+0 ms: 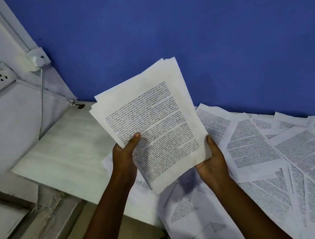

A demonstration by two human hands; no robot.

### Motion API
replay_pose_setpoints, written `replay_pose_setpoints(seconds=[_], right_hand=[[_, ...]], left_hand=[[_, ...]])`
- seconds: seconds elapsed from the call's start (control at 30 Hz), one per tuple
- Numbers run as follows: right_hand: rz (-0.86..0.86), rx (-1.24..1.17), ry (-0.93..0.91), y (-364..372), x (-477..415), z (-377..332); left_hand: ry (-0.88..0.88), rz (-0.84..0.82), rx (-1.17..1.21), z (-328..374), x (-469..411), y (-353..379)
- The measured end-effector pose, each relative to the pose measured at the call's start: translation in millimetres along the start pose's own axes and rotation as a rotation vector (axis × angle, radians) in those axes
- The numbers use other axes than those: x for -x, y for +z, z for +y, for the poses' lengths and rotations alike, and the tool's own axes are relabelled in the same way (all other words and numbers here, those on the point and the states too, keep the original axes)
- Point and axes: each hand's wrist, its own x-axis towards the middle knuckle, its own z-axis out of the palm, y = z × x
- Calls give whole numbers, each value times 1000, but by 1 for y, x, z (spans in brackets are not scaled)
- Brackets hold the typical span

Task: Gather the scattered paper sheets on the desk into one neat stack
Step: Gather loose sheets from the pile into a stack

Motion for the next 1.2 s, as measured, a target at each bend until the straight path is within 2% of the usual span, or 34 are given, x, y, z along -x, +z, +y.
replay_pose_setpoints(seconds=[0.07,0.17,0.3,0.43,0.5,0.6,0.67,0.77,0.87,0.93,1.0,1.07,1.2], right_hand=[[57,-13,3,2,1,7],[84,111,61,3,0,18],[103,268,-28,2,-1,7],[25,912,-127,2,-11,-18],[-80,1096,-50,16,-15,-12],[-145,976,131,38,-30,25],[-147,999,160,49,-38,58],[-74,1029,150,53,-47,97],[31,932,162,47,-58,122],[133,895,120,54,-64,146],[196,962,74,57,-71,172],[195,1075,114,62,-75,198],[71,1208,261,66,-79,241]], left_hand=[[-9,0,-27,-5,-1,-2],[6,86,-109,-13,1,-1],[-16,55,-77,-12,-10,-16],[-96,-43,-107,2,-48,-48],[-175,-87,-57,7,-62,-63],[-294,-150,-63,12,-78,-86],[-387,-188,-104,12,-86,-100],[-538,-219,-99,14,-95,-126],[-683,-258,71,14,-98,-163],[-750,-297,47,6,-101,-192],[-718,-318,-194,-12,-105,-218],[-643,-243,-363,-25,-113,-244],[-590,-30,-290,-19,-133,-296]])
